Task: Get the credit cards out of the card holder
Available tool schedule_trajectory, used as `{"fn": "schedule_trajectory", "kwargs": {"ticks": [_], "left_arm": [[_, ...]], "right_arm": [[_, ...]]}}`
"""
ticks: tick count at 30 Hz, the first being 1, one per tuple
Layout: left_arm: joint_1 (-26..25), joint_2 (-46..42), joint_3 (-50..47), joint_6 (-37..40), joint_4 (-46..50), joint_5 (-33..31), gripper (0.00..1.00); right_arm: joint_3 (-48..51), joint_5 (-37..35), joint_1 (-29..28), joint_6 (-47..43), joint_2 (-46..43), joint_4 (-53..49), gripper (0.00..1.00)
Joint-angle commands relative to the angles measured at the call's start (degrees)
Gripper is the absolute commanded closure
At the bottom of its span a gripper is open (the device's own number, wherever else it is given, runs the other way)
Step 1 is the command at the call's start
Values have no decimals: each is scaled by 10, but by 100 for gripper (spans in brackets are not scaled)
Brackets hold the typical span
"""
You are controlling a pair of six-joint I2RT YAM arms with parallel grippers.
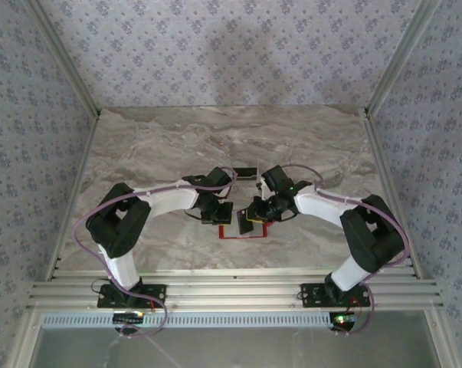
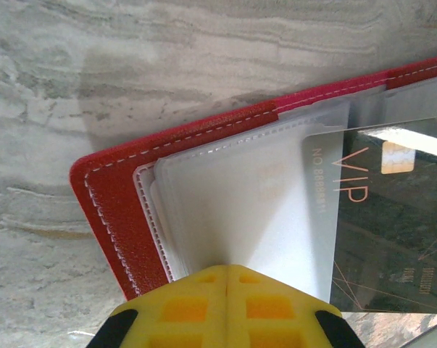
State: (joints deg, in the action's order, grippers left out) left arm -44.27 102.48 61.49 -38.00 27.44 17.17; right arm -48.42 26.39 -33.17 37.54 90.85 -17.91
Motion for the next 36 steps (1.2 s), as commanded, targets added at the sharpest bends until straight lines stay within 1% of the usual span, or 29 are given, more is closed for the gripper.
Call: {"fn": "schedule_trajectory", "kwargs": {"ticks": [1, 8, 14, 16, 24, 26, 31, 34, 36], "left_arm": [[-5, 24, -4, 9, 45, -23, 95], [-5, 22, -4, 10, 46, -23, 95], [-5, 18, -1, 11, 47, -23, 95], [-5, 15, 0, 12, 46, -22, 94], [-5, 6, 24, 17, 58, -22, 91], [-5, 3, 31, 16, 61, -23, 90], [-5, -11, 44, 17, 69, -27, 87], [-5, -21, 44, 18, 72, -34, 87], [-5, -27, 42, 16, 72, -39, 86]], "right_arm": [[-14, 12, -5, 4, 14, 8, 83], [-13, -6, -6, 2, 5, -3, 89], [-26, -51, -3, -10, -19, -63, 91], [-32, -64, -2, -37, -27, -84, 91], [-57, -74, 2, -62, -52, -122, 94], [-66, -75, 4, -75, -55, -131, 95], [-97, -79, 12, -141, -57, -159, 99], [-117, -99, 16, -206, -57, -177, 100], [-131, -102, 21, -265, -55, -177, 100]]}}
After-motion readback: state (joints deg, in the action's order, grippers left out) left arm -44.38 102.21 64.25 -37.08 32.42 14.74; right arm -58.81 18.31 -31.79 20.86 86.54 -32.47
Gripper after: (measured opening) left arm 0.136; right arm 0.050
